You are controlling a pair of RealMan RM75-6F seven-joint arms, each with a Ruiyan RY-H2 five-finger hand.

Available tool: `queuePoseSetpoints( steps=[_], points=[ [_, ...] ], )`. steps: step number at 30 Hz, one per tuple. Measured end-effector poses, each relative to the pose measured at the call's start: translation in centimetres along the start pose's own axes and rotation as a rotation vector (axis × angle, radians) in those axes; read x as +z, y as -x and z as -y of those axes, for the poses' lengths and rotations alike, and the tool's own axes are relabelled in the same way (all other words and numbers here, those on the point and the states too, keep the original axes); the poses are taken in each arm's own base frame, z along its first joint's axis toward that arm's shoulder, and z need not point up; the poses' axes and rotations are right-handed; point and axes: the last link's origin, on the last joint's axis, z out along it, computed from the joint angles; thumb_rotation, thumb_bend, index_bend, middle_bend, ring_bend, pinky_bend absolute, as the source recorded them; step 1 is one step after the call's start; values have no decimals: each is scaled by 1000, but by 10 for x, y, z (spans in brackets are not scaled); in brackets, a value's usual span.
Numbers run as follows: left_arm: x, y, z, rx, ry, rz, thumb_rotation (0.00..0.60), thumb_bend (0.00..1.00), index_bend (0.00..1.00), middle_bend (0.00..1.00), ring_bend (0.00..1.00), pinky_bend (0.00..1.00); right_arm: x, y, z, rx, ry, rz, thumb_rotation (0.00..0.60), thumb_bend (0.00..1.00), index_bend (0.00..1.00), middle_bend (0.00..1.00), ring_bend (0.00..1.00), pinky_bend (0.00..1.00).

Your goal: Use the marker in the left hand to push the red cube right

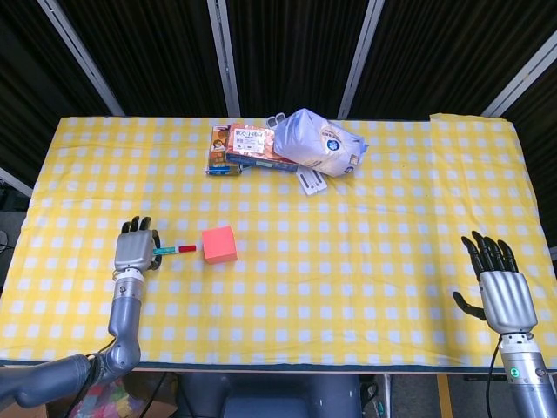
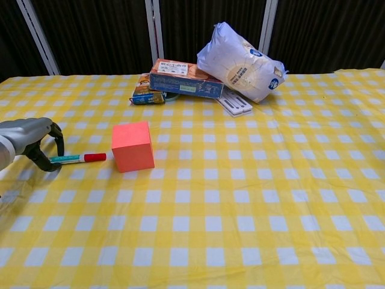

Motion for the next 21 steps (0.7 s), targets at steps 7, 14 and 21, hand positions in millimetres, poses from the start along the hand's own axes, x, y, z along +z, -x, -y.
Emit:
queuePoseSetpoints(
  steps=[7,14,21],
  points=[
    [-1,2,1,7,-5,12,600,477,518,96,0,88,0,0,0,2,0,0,600,303,0,0,0,0],
    [-3,-3,-1,-19,14,-7,600,482,523,101,0,88,0,0,0,3,0,-1,600,303,0,0,0,0],
    [-5,-19,8,5,30,-58,600,482,524,102,0,88,0,-1,0,8,2,-2,600,303,0,0,0,0]
  ],
)
